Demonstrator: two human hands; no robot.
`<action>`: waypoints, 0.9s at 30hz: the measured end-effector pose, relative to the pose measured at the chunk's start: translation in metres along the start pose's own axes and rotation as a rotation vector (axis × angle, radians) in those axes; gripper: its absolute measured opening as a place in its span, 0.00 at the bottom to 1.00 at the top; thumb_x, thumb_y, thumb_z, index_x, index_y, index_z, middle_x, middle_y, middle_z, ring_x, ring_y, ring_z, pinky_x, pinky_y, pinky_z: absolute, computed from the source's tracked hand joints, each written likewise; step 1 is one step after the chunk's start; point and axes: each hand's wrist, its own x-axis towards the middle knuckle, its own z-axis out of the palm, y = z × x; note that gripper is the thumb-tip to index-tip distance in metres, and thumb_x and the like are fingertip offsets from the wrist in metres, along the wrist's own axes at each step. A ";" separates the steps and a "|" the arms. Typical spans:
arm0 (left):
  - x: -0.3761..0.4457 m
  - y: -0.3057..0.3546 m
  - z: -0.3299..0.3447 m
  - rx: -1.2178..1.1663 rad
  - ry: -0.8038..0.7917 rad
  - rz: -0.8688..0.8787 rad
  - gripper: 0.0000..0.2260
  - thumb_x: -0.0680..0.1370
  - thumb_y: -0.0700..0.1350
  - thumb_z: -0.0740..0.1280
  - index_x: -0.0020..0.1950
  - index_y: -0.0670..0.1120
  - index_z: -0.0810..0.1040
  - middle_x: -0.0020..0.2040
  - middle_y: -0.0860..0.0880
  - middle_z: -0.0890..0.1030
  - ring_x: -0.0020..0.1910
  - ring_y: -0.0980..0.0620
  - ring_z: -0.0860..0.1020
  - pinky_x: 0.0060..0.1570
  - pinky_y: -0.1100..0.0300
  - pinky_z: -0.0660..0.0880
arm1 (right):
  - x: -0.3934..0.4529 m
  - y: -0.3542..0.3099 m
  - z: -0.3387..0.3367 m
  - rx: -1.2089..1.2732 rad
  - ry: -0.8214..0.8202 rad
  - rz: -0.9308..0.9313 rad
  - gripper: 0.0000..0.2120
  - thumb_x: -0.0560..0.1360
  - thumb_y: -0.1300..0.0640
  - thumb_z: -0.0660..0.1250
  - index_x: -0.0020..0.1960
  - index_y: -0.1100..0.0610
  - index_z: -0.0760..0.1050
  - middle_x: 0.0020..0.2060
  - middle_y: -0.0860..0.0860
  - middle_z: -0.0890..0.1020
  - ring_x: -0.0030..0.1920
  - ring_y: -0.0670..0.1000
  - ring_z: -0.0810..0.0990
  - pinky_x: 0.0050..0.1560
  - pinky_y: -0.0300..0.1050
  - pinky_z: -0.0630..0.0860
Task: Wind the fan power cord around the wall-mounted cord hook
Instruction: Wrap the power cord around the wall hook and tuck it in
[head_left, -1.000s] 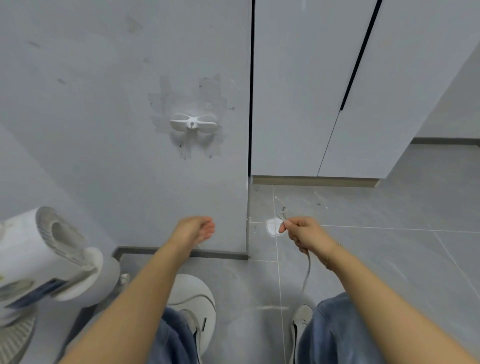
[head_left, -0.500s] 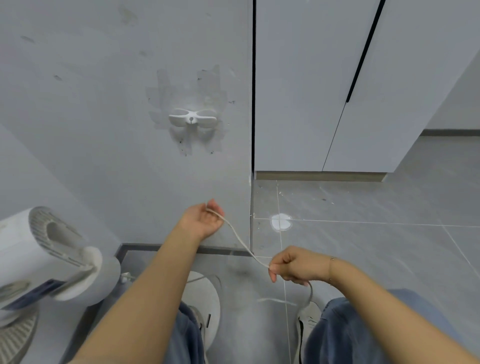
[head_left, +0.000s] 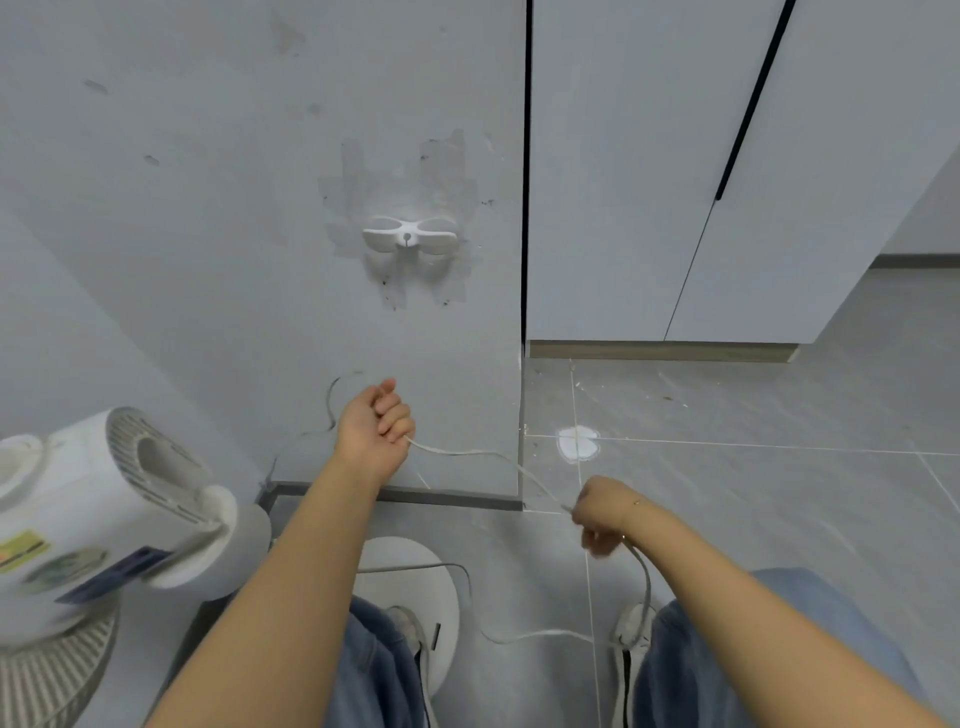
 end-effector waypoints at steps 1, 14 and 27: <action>-0.004 0.001 0.004 0.098 -0.068 -0.012 0.15 0.82 0.45 0.50 0.38 0.45 0.69 0.19 0.54 0.63 0.13 0.59 0.59 0.13 0.67 0.53 | 0.003 -0.004 -0.001 0.029 0.072 -0.061 0.10 0.78 0.59 0.57 0.44 0.62 0.74 0.36 0.56 0.79 0.33 0.52 0.75 0.39 0.44 0.73; -0.043 -0.012 0.006 1.172 -0.439 -0.345 0.17 0.82 0.46 0.53 0.37 0.44 0.73 0.24 0.55 0.61 0.20 0.60 0.55 0.18 0.69 0.52 | 0.009 -0.056 -0.015 1.801 -0.338 -0.307 0.17 0.81 0.48 0.54 0.55 0.61 0.72 0.40 0.57 0.86 0.39 0.53 0.86 0.42 0.46 0.82; -0.036 0.009 -0.038 1.916 0.029 -0.578 0.13 0.77 0.41 0.56 0.35 0.44 0.74 0.28 0.49 0.69 0.23 0.54 0.60 0.23 0.65 0.56 | 0.042 -0.032 -0.028 1.842 0.238 0.035 0.12 0.80 0.64 0.46 0.41 0.59 0.63 0.31 0.52 0.67 0.13 0.46 0.59 0.15 0.29 0.55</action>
